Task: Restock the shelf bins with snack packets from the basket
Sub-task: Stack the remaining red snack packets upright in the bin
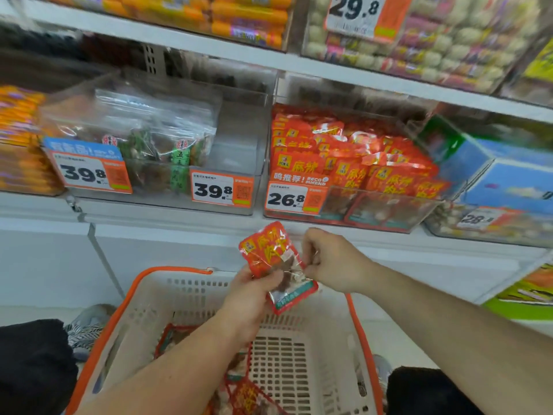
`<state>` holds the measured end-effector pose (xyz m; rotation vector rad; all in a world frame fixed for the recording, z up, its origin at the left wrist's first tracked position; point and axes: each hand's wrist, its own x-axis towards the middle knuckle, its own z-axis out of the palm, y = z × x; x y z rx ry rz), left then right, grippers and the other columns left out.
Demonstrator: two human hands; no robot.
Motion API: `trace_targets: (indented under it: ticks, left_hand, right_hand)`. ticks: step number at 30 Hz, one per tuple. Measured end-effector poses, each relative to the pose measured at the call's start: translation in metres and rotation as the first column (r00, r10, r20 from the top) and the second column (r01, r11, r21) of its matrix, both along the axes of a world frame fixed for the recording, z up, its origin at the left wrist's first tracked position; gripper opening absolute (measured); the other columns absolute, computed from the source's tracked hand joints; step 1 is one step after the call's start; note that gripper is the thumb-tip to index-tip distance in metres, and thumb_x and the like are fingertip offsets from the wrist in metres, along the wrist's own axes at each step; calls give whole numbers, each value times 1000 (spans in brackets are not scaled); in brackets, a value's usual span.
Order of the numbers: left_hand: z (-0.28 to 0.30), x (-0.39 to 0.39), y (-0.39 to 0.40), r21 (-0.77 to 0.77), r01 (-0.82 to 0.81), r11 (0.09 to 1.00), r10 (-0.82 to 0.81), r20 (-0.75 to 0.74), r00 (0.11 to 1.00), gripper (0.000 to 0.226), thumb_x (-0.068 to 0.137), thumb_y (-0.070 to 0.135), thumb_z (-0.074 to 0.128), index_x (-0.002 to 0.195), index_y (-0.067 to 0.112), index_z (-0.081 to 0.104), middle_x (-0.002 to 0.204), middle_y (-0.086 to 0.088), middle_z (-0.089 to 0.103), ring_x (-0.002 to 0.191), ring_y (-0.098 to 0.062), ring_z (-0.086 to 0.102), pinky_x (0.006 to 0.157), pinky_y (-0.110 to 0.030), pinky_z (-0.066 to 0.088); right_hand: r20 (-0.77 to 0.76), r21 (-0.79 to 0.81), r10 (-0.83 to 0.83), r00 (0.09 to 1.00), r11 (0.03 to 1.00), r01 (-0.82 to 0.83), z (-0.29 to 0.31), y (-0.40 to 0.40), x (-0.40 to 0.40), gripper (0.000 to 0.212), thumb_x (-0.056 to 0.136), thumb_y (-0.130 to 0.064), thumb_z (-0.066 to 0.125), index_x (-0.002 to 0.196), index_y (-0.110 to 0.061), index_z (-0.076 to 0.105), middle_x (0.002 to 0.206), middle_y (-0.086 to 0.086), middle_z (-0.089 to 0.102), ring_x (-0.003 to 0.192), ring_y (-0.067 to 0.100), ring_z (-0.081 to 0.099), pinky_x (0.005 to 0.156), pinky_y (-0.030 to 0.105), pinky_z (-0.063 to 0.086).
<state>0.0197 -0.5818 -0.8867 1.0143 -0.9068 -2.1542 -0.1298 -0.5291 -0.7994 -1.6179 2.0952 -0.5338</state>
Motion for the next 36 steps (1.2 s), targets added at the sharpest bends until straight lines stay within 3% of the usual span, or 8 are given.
trace_targets:
  ticks: [2,6,9,13,18,21,27,36]
  left_hand:
    - [19,1,-2,-230,-7,973,37,127,991,20,84,-4,68,95,13,68,85,-3,76,73,-16,72,63,-31,54]
    - [55,1,-7,-575,85,814,59,228,972,29,80,-6,73,99,17,70,88,0,77,82,-14,73,74,-24,55]
    - [79,-6,-10,-717,187,672,34,281,959,33,81,0,74,99,27,68,88,7,75,82,-2,70,74,-15,52]
    - [109,-24,-17,-837,222,501,115,319,941,37,83,5,74,95,37,59,83,25,64,73,13,61,66,-3,45]
    - [150,-45,-38,-948,313,61,254,318,913,40,77,20,72,117,21,66,104,12,67,100,-10,61,90,-28,49]
    - [166,-58,-60,-892,433,-134,473,326,818,51,65,29,56,114,26,68,116,6,62,112,-22,54,92,-36,32]
    - [187,-90,-85,-708,692,-142,552,524,649,14,89,40,59,94,34,71,116,9,57,117,-20,39,98,-42,28]
    - [196,-116,-89,-522,850,68,423,787,449,33,85,48,69,61,30,55,98,4,55,120,-29,37,102,-52,27]
  right_hand:
    - [21,-56,17,1000,998,-16,21,0,-4,37,77,-3,71,95,-26,47,93,2,60,69,11,51,64,27,47]
    - [45,-118,36,998,993,-31,55,-1,-7,76,73,-28,85,136,-33,42,126,-8,52,109,10,56,85,27,50]
    - [-183,-223,13,983,973,-54,71,0,-5,63,75,-30,83,132,-23,56,124,-8,50,117,8,48,97,20,37]
    - [-241,-378,-63,968,925,-34,82,8,-8,41,83,-18,77,123,-15,66,125,-5,58,117,10,50,94,4,28]
    - [-89,-551,-186,979,827,107,120,23,-43,21,84,-12,75,102,-23,75,90,-9,72,85,8,67,87,31,53]
    - [59,-635,-279,959,731,251,138,32,-72,20,83,-13,75,87,-32,71,82,-6,71,77,14,67,80,38,57]
    - [157,-604,-330,931,714,355,138,29,-92,26,87,-10,72,76,-33,64,72,-9,69,67,12,65,70,34,56]
    - [192,-536,-337,921,750,387,131,18,-93,13,88,-14,71,94,-26,69,83,-6,70,82,16,67,79,35,57]
